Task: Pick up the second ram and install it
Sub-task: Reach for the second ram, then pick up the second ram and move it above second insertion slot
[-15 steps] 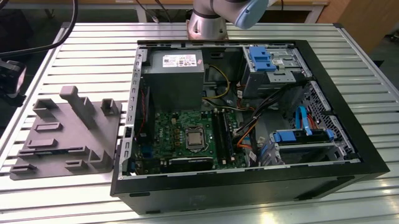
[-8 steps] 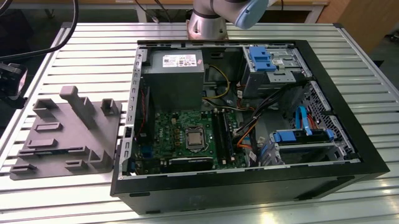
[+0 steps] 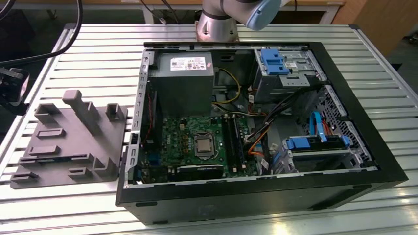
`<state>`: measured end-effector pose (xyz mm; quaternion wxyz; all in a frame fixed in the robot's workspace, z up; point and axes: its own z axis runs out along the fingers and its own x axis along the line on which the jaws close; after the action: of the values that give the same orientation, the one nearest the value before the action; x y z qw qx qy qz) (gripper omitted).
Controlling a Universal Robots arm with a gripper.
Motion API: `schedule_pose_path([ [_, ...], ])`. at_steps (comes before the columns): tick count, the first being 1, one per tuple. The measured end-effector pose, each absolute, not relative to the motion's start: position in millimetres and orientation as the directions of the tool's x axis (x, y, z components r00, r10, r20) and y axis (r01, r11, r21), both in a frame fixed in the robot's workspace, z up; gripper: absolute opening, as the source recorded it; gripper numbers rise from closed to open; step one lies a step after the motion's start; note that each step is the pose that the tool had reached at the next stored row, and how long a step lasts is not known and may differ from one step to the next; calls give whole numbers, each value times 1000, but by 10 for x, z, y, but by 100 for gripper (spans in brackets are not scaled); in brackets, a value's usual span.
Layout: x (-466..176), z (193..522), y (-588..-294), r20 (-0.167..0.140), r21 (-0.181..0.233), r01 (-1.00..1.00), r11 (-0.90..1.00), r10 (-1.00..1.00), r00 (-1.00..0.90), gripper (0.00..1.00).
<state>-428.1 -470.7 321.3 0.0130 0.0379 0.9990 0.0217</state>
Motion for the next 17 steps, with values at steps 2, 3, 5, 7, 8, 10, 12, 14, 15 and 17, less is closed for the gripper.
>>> schedule_pose_path([
  [2, -4281, 3213, -4707, -24, 44, 75, 996, 76, -997, 11],
  [3, -4281, 3213, -4707, -24, 44, 75, 996, 76, -997, 11],
  [5, -4281, 3211, -4707, -24, 44, 75, 996, 76, -997, 11],
  [7, -4281, 3209, -4707, -24, 44, 75, 996, 76, -997, 11],
  [8, -4281, 3209, -4707, -24, 44, 75, 996, 76, -997, 11],
  [10, -4282, 3209, -4707, -24, 44, 75, 996, 76, -997, 11],
  [12, -4281, 3208, -4707, -24, 44, 75, 996, 76, -997, 11],
  [14, -4281, 3208, -4707, -24, 44, 75, 996, 76, -997, 11],
  [15, -4281, 3208, -4707, -24, 44, 75, 996, 76, -997, 11],
  [17, -4282, 3208, -4707, -24, 44, 72, 996, 73, -997, 11],
])
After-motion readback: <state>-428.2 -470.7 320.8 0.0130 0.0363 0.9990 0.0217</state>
